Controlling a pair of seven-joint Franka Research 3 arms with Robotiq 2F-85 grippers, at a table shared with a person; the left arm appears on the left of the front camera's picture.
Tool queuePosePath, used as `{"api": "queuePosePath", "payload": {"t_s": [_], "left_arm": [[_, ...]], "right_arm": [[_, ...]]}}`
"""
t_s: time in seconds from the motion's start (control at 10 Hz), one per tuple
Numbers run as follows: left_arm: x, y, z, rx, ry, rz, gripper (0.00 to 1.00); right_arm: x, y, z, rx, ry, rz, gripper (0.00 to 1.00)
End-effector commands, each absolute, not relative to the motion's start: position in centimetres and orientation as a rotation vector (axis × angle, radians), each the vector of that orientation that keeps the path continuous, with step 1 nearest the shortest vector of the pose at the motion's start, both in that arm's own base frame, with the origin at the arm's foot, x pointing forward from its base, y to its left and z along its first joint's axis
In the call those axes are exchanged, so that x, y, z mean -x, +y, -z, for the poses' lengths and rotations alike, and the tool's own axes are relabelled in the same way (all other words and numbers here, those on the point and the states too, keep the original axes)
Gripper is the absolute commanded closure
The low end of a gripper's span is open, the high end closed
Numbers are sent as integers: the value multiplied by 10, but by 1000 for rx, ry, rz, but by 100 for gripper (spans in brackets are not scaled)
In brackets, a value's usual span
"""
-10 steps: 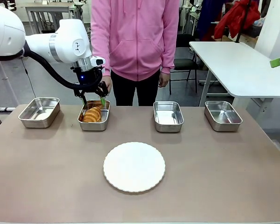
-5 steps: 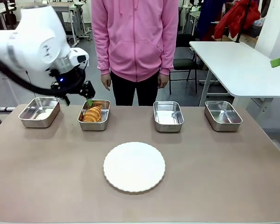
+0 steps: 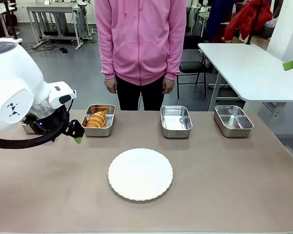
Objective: Place the bread in the container.
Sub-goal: Place the Butter Roll into the Airtight Container indicated by the human.
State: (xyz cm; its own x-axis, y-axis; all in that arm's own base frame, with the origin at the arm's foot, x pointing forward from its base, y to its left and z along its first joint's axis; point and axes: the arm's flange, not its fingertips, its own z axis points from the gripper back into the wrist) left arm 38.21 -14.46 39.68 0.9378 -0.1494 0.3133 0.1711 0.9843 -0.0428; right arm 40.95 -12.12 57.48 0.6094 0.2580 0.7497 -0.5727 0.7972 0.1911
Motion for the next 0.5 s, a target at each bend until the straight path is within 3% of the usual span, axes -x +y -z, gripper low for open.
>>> {"api": "queuePosePath", "payload": {"t_s": [0.0,0.4], "left_arm": [[-374,-136,-390,119,-333,187,0],[-382,-145,-397,70,-314,164,0]], "right_arm": [[-411,-121,-576,-465,-802,-506,0],[-411,-121,-576,-465,-802,-506,0]]}}
